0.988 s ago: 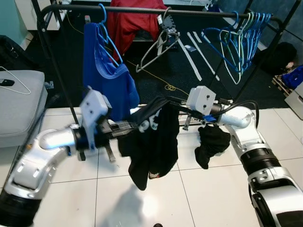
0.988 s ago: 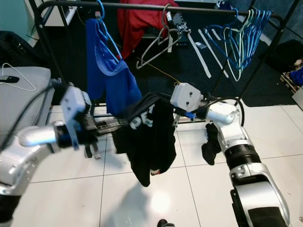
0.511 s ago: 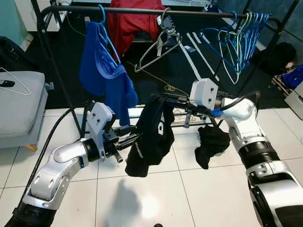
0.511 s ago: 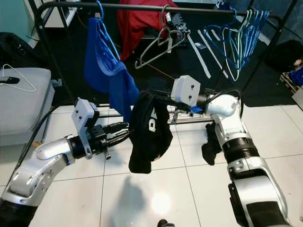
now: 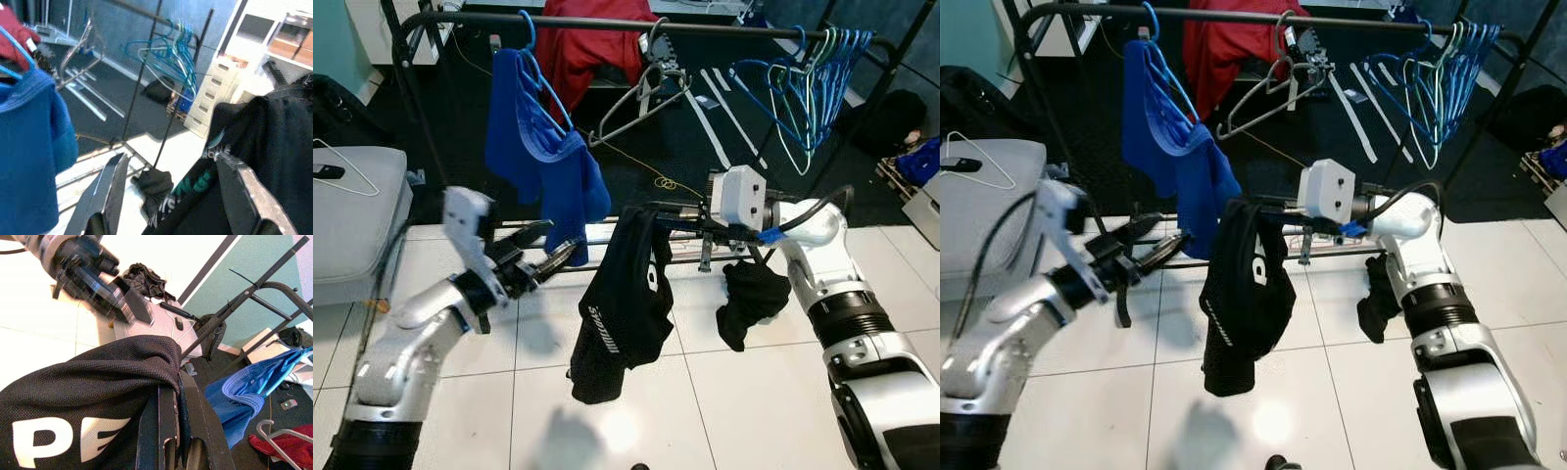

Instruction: Hang hanger

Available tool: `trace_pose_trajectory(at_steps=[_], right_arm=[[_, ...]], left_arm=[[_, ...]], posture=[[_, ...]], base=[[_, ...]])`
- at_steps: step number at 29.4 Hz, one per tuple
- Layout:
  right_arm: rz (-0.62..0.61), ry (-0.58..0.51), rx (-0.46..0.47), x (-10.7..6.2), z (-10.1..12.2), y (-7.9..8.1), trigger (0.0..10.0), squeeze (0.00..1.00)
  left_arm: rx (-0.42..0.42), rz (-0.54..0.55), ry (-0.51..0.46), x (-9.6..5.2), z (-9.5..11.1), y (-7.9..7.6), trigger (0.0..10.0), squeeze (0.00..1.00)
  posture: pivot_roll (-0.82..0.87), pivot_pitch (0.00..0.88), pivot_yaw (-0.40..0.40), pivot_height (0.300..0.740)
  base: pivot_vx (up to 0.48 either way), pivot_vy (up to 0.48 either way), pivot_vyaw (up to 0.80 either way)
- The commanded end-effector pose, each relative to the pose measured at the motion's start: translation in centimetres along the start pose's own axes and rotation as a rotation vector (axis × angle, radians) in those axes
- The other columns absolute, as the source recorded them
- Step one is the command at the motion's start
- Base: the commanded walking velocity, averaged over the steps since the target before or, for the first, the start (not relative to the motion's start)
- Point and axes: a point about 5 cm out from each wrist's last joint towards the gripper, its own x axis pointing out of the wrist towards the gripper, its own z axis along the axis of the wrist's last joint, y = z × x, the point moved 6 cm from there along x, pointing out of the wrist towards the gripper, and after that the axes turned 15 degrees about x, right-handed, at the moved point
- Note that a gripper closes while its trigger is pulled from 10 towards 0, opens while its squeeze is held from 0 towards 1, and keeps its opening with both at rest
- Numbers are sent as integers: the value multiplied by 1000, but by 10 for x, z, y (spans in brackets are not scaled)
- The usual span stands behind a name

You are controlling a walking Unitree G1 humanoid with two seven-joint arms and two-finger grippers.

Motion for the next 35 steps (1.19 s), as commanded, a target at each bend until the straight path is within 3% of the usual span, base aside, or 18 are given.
trace_pose_trajectory(at_steps=[1,2,4,5,7,9,12,13,16,17,18,19,23,24,25,26,29,35], right_arm=[[5,-19,-24,-1,8,-2,0,0],[5,-19,-24,-1,8,-2,0,0],[9,-20,-22,-1,8,-1,0,0],[9,-20,-22,-1,8,-1,0,0],[11,-20,-22,-2,8,-1,0,0],[11,-20,-22,-2,8,-1,0,0],[12,-22,-22,-1,9,-1,0,0],[13,-26,-23,0,10,-1,0,0],[14,-28,-23,1,10,-2,0,0],[15,-31,-23,1,11,-2,0,0],[15,-31,-23,1,11,-2,0,0],[15,-33,-23,2,12,-2,0,0],[14,-35,-20,1,12,-2,0,0],[13,-35,-19,1,12,-3,0,0],[13,-35,-19,1,12,-3,0,0],[13,-34,-17,1,12,-2,0,0],[15,-30,-12,1,10,-2,0,0],[16,-29,-10,2,9,-1,0,0]], left_arm=[[-88,30,-43,-3,5,6,10000,0],[-88,30,-43,-3,5,6,10000,0],[-245,48,-68,-7,2,10,10000,0],[-245,48,-68,-7,2,10,10000,0],[-451,20,-79,-9,-6,2,10000,0],[-451,20,-79,-9,-6,2,10000,0],[-449,48,5,-7,-31,-4,10000,0],[-428,67,31,-5,-41,-7,10000,67],[-420,77,44,-3,-46,-8,10000,67],[-428,78,35,-2,-47,-9,10000,498],[-428,78,35,-2,-47,-9,10000,498],[-451,70,8,0,-44,-10,10000,1000],[-492,39,-40,2,-34,-15,10000,1000],[-517,28,-52,3,-31,-17,10000,788],[-517,28,-52,3,-31,-17,10000,788],[-549,11,-69,2,-28,-20,10000,0],[-641,-70,-109,1,-18,-33,10000,0],[-593,-135,-83,6,-21,-55,10000,0]], posture=[[-89,192,-74,740],[-89,192,-74,740],[-90,191,-73,740],[-90,191,-73,740],[-89,193,-74,740],[-89,193,-74,740],[-93,198,-80,740],[-95,202,-81,740],[-95,202,-81,740],[-98,204,-81,740],[-98,204,-81,740],[-99,205,-80,740],[-101,208,-81,740],[-102,211,-84,740],[-102,211,-84,740],[-104,211,-85,740],[-103,214,-88,740],[-104,215,-89,740]], base=[[0,0,0],[0,0,0],[0,0,0],[0,0,0],[0,0,0],[0,0,0],[0,0,0],[0,0,0],[0,0,0],[0,0,0],[0,0,0],[0,0,0],[0,0,0],[0,0,0],[0,0,0],[0,0,0],[0,0,0],[0,0,0]])
